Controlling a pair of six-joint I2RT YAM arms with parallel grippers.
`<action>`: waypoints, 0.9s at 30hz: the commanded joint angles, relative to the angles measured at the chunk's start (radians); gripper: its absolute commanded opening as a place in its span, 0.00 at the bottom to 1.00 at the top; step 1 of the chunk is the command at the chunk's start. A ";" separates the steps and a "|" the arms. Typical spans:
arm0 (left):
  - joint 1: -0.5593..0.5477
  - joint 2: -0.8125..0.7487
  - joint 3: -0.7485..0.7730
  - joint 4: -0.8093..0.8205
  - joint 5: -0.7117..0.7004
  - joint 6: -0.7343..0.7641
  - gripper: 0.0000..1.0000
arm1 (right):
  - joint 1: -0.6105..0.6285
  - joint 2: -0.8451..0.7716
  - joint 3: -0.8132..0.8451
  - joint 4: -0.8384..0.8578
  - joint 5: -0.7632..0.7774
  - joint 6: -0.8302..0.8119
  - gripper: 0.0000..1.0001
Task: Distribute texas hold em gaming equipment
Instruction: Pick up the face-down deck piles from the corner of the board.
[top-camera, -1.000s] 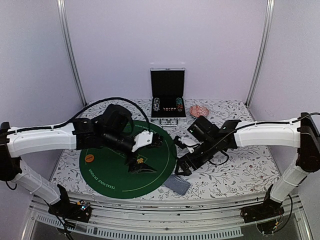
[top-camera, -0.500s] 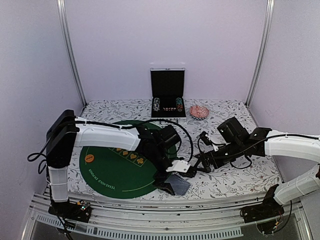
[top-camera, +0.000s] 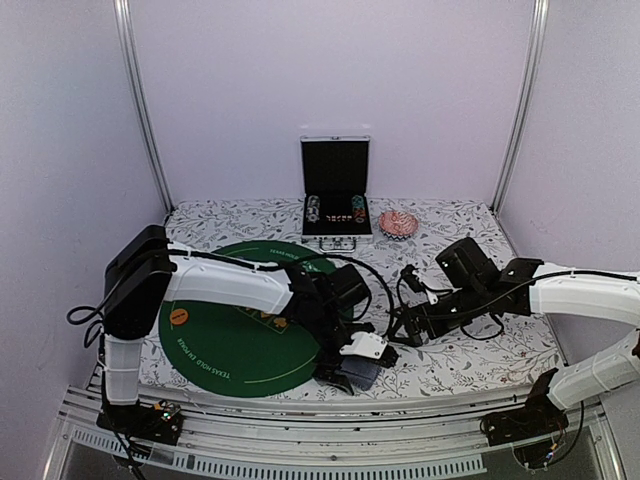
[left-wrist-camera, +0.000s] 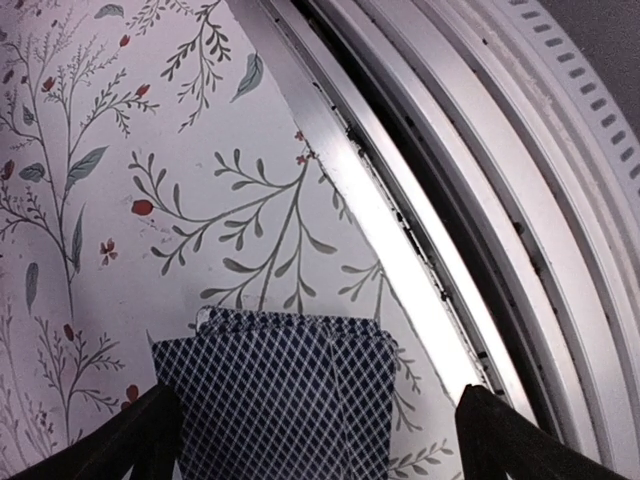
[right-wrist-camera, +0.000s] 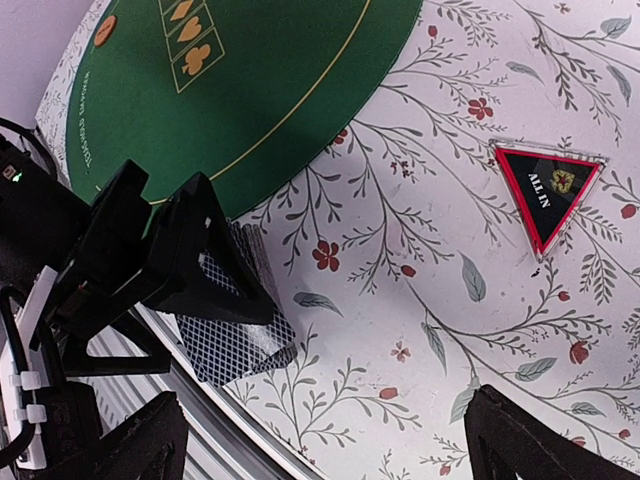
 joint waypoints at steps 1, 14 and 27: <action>-0.016 -0.037 -0.019 0.016 0.019 0.017 0.98 | -0.007 -0.032 -0.022 0.017 -0.004 0.007 0.99; -0.019 -0.092 -0.036 0.013 0.007 0.051 0.98 | -0.015 -0.008 -0.021 0.021 -0.018 0.003 0.99; -0.015 -0.009 -0.015 0.015 -0.080 -0.010 0.98 | -0.017 -0.014 -0.035 0.019 -0.023 0.010 0.99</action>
